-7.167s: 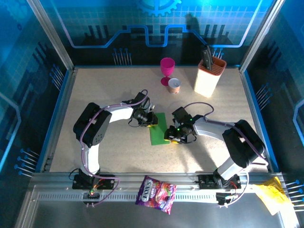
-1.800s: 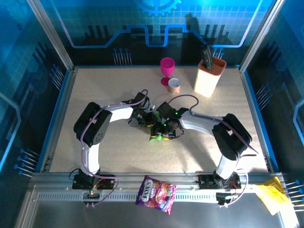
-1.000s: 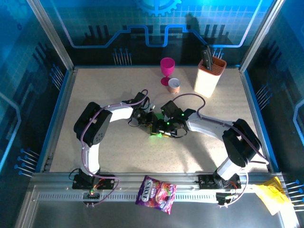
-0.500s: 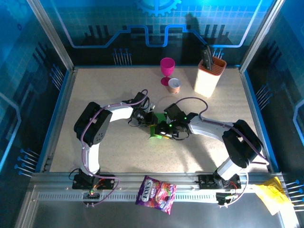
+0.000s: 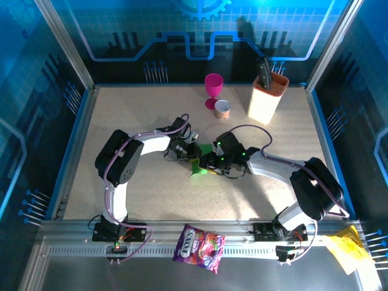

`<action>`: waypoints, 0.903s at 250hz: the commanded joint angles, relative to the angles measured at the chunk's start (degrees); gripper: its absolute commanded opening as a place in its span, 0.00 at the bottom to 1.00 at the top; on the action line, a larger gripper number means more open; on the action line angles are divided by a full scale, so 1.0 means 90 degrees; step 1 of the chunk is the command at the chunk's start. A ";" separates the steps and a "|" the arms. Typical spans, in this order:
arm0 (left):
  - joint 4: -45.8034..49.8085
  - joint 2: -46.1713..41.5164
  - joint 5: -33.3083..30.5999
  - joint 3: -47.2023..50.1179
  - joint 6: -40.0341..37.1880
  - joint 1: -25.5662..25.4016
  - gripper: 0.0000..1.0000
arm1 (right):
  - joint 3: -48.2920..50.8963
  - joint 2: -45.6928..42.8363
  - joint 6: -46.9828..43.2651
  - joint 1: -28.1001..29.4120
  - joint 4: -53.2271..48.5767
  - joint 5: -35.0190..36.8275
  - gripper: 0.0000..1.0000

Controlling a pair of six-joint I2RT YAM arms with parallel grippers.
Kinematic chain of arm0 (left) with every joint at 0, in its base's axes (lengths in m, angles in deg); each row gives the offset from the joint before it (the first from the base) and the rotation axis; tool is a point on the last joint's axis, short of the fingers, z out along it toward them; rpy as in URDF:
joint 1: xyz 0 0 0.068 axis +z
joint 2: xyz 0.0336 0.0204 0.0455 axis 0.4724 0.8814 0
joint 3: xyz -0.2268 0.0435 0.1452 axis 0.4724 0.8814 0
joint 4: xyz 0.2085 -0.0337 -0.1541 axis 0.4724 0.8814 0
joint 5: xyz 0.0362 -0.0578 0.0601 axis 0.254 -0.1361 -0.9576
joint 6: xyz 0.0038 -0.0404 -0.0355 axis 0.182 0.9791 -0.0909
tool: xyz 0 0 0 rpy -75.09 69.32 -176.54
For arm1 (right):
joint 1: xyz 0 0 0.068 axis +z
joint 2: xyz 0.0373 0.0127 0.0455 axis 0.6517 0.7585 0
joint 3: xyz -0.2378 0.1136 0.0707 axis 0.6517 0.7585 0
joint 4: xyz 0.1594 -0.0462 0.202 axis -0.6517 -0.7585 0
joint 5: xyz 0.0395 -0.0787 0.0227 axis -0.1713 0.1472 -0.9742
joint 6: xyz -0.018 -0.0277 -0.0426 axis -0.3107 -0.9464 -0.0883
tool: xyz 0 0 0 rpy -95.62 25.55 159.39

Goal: Fold a paper plane with a square sheet of paper (pick it up from the middle)
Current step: Fold the triangle a second time at the center of the table.

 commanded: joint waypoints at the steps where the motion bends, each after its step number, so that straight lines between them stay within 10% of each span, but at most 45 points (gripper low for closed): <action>1: 0.0305 0.0278 -0.0077 -0.0041 -0.0129 0.0004 0.21 | 0.0102 -0.0184 0.0022 -0.0055 0.0118 -0.0124 0.43; 111: 0.0256 0.0299 -0.0103 -0.0001 -0.0082 0.0004 0.21 | 0.0793 -0.0624 0.0145 -0.0084 0.0716 -0.0427 0.31; 160: 0.0244 0.0330 -0.0087 -0.0007 -0.0051 -0.0018 0.21 | 0.0860 -0.0490 0.0185 -0.0177 0.1132 -0.0558 0.69; 226: 0.0276 0.0337 -0.0102 -0.0027 -0.0064 -0.0025 0.21 | 0.0640 -0.0085 0.0195 -0.0333 0.1481 -0.0649 0.70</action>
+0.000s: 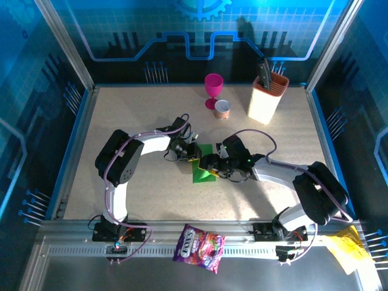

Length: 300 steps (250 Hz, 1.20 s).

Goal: Fold a paper plane with a square sheet of paper (pick it up from the middle)
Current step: Fold the triangle a second time at the center of the table.

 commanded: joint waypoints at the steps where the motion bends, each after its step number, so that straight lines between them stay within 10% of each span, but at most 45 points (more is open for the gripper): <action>1: 0.0276 0.0313 -0.0113 -0.0017 -0.0066 -0.0025 0.21 | -0.0199 0.0215 0.0012 -0.0141 0.0285 -0.0155 0.70; 217: 0.0353 0.0342 -0.0107 -0.0113 -0.0120 -0.0054 0.21 | -0.1061 0.1605 -0.1086 -0.0960 0.0086 -0.1000 0.62; 300: 0.0528 0.0357 -0.0118 -0.0294 -0.0278 -0.0025 0.21 | -0.1220 0.1865 -0.1325 -0.0972 -0.0446 -0.1080 0.45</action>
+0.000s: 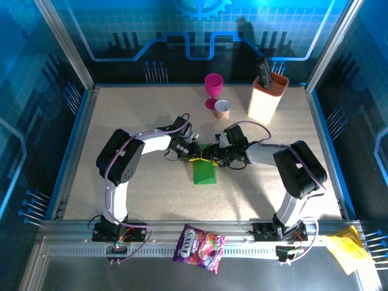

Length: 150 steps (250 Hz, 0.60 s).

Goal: Fold a paper plane with a square sheet of paper (pick it up from the middle)
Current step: Fold the triangle a second time at the center of the table.

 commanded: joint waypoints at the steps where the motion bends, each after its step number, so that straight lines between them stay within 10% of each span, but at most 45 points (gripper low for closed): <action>1: 0.0424 0.0267 -0.0155 -0.0144 -0.0260 -0.0018 0.21 | -0.0123 0.0097 -0.0221 -0.0043 -0.0460 -0.0092 0.44; 150: 0.0511 -0.1339 -0.0073 0.0465 -0.0547 0.0289 0.57 | -0.0458 0.0032 0.0001 0.0110 -0.1544 0.0491 0.08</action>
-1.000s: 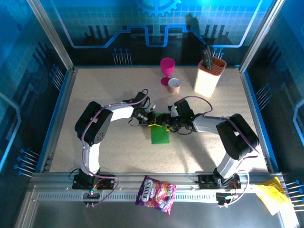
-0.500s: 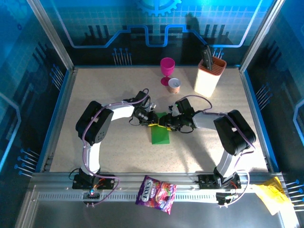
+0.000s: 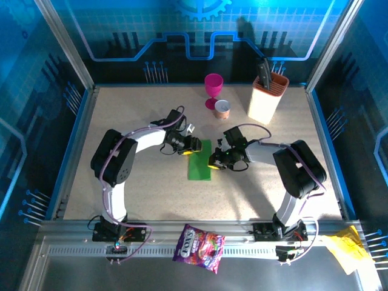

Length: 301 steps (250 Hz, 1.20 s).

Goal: Fold a paper plane with a square sheet of paper (pick it up from the middle)
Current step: Fold the triangle a second time at the center of the table.

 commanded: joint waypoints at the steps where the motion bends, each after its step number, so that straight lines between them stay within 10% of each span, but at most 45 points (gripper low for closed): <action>1: 0.0065 -0.0830 0.0002 0.0610 -0.0101 -0.0067 0.57 | -0.0241 0.0016 0.0083 0.0092 -0.0342 0.0102 0.08; 152: -0.0098 -0.2282 -0.2147 0.1898 -0.1195 -0.2159 0.65 | -0.0644 0.0049 0.0206 0.0191 -0.0780 -0.0005 0.01; 301: -0.0470 -0.1492 -0.3004 0.1477 -0.1661 -0.2630 0.69 | -0.0600 0.0079 0.0397 0.0259 -0.0713 -0.0032 0.00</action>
